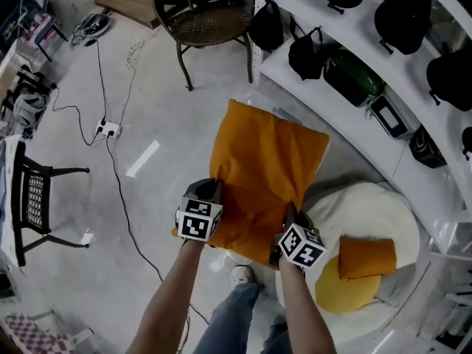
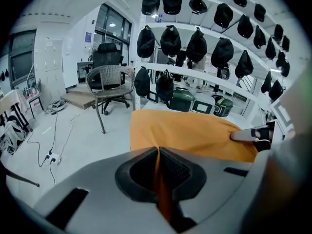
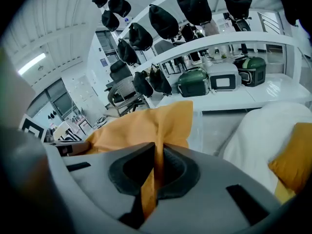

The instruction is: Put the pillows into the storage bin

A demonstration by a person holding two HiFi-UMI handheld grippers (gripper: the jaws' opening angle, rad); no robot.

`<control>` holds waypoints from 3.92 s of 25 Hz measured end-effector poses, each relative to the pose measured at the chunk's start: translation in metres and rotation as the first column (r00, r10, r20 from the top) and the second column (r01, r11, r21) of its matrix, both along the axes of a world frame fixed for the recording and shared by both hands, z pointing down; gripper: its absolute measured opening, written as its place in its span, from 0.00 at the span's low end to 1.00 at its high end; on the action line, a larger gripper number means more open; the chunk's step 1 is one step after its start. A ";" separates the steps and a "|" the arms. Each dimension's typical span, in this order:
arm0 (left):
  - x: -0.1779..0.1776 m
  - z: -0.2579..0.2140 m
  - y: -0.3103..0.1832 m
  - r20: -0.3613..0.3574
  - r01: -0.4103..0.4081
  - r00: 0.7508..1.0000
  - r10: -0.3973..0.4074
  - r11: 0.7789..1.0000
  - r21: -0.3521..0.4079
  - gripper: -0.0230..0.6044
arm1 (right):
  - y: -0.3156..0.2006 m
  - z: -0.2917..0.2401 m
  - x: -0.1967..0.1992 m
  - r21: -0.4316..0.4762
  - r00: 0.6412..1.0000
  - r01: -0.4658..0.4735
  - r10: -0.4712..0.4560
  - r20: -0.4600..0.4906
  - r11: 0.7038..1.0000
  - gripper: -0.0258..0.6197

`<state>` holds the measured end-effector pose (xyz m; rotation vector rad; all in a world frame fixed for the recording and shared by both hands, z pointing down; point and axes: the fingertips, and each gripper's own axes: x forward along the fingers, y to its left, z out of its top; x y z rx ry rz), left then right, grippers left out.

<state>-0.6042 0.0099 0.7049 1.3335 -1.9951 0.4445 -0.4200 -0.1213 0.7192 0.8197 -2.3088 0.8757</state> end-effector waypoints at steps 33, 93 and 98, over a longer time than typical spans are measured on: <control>0.042 -0.007 -0.015 0.058 0.023 0.998 -0.024 1.000 0.002 0.25 | 0.016 -0.003 0.036 -0.002 0.998 0.054 -0.054 0.020 0.999 0.53; 0.644 0.204 -0.287 -0.241 -0.737 0.657 0.714 0.676 -0.006 0.38 | -0.160 0.189 0.585 -0.133 0.868 -0.490 0.497 0.018 0.861 0.59; 0.651 0.206 -0.287 -0.223 -0.750 0.639 0.736 0.661 0.033 0.26 | -0.164 0.190 0.579 -0.116 0.883 -0.463 0.468 0.024 0.879 0.43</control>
